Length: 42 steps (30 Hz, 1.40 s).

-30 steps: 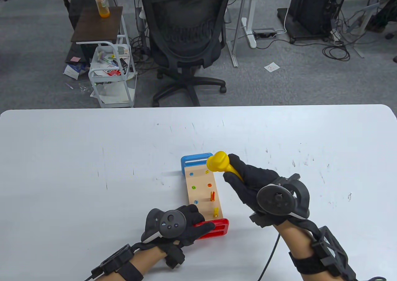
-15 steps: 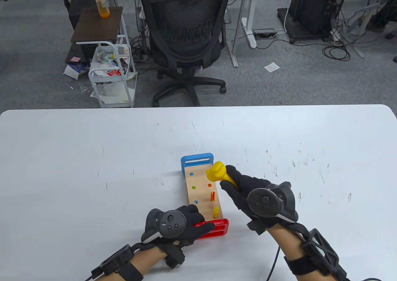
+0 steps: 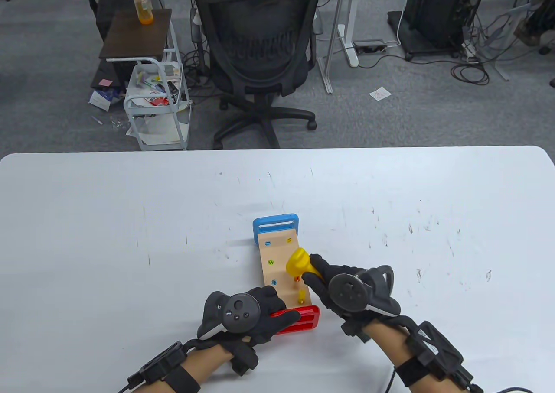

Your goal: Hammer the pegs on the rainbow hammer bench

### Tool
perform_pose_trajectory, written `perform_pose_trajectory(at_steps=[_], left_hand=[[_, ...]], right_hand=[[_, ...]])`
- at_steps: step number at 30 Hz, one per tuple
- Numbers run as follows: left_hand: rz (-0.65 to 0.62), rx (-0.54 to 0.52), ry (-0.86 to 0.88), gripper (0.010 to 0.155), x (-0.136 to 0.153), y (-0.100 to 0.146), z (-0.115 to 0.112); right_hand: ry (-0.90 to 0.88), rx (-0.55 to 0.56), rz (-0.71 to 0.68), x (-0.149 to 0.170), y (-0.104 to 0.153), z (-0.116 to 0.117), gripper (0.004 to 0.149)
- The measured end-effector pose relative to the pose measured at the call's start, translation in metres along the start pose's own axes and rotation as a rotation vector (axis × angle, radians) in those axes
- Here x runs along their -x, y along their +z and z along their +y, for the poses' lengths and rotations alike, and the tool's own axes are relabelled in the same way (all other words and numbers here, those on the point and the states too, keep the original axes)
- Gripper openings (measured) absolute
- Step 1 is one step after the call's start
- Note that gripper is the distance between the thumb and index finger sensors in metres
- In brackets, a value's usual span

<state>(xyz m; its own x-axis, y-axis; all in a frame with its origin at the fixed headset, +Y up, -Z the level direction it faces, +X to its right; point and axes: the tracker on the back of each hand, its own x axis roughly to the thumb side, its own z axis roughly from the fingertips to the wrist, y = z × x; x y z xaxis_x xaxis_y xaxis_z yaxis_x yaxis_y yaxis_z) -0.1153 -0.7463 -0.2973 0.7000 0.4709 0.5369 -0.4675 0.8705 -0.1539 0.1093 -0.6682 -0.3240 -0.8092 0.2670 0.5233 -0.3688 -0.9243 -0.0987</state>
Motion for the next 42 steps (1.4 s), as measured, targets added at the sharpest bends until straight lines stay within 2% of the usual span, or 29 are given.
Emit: perform_pose_trajectory(at_steps=[1,3,6,10,13,15,16,17,18,19,20,21,23,27,30,32,34,36,37,38,39,40,41,42], left_hand=[[0.000,-0.001,-0.001,0.061,0.000,0.000,0.000],[0.000,0.000,0.001,0.061,0.000,0.000,0.000],[0.000,0.000,0.001,0.061,0.000,0.000,0.000],[0.001,0.000,0.000,0.061,0.000,0.000,0.000],[0.001,0.000,0.000,0.061,0.000,0.000,0.000],[0.000,0.000,0.000,0.061,0.000,0.000,0.000],[0.000,0.000,0.000,0.061,0.000,0.000,0.000],[0.000,0.000,-0.001,0.061,0.000,0.000,0.000],[0.001,0.002,-0.002,0.061,0.000,0.000,0.000],[-0.001,0.001,0.000,0.061,0.000,0.000,0.000],[-0.001,0.001,-0.001,0.061,0.000,0.000,0.000],[-0.001,0.001,-0.002,0.061,0.000,0.000,0.000],[0.001,0.000,-0.001,0.061,0.000,0.000,0.000],[0.001,0.000,-0.002,0.061,0.000,0.000,0.000],[0.001,0.000,-0.003,0.061,0.000,0.000,0.000],[0.001,0.000,-0.002,0.061,0.000,0.000,0.000],[0.000,0.000,-0.002,0.061,0.000,0.000,0.000],[0.000,0.001,-0.003,0.061,0.000,0.000,0.000],[0.000,0.001,-0.003,0.061,0.000,0.000,0.000],[0.000,0.001,-0.002,0.061,0.000,0.000,0.000],[0.000,0.001,-0.002,0.061,0.000,0.000,0.000],[0.000,0.001,-0.006,0.061,0.000,-0.001,0.000],[0.000,0.000,-0.004,0.061,0.000,0.000,0.000],[0.001,0.000,-0.003,0.061,0.000,0.000,0.000]], right_hand=[[0.049,0.001,-0.005,-0.005,0.001,-0.021,0.060],[0.040,0.212,-0.066,-0.016,-0.004,-0.050,0.060],[0.006,0.323,-0.091,-0.031,-0.007,-0.090,0.060],[-0.020,0.440,-0.117,-0.039,-0.007,-0.112,0.061],[-0.025,0.421,-0.104,-0.032,-0.007,-0.093,0.060],[0.007,0.248,-0.081,-0.022,-0.006,-0.055,0.060],[0.052,0.111,-0.055,-0.016,-0.004,-0.030,0.061],[0.145,-0.100,-0.011,-0.008,0.000,0.002,0.060],[0.226,-0.133,0.044,-0.001,0.013,0.011,0.063],[0.085,0.041,-0.055,-0.002,0.012,0.007,0.062],[0.022,0.044,-0.030,-0.005,0.006,0.001,0.061],[0.055,-0.008,0.007,-0.007,0.008,-0.014,0.061],[0.006,0.217,-0.044,-0.014,0.005,-0.047,0.061],[0.002,0.314,-0.065,-0.028,0.001,-0.090,0.061],[-0.005,0.381,-0.074,-0.029,0.002,-0.102,0.061],[-0.037,0.389,-0.066,-0.024,0.003,-0.094,0.061],[-0.051,0.320,-0.046,-0.015,0.004,-0.063,0.061],[0.065,0.049,-0.011,-0.001,0.008,0.006,0.061],[0.125,-0.069,-0.009,0.003,0.012,0.028,0.062],[0.068,0.107,-0.005,0.010,0.022,0.024,0.063],[-0.096,0.125,-0.037,0.008,0.012,0.019,0.061],[-0.073,0.056,0.055,0.007,0.014,0.005,0.061],[-0.084,0.177,0.013,0.003,0.012,-0.014,0.061],[-0.079,0.239,-0.009,0.000,0.010,-0.027,0.061]])
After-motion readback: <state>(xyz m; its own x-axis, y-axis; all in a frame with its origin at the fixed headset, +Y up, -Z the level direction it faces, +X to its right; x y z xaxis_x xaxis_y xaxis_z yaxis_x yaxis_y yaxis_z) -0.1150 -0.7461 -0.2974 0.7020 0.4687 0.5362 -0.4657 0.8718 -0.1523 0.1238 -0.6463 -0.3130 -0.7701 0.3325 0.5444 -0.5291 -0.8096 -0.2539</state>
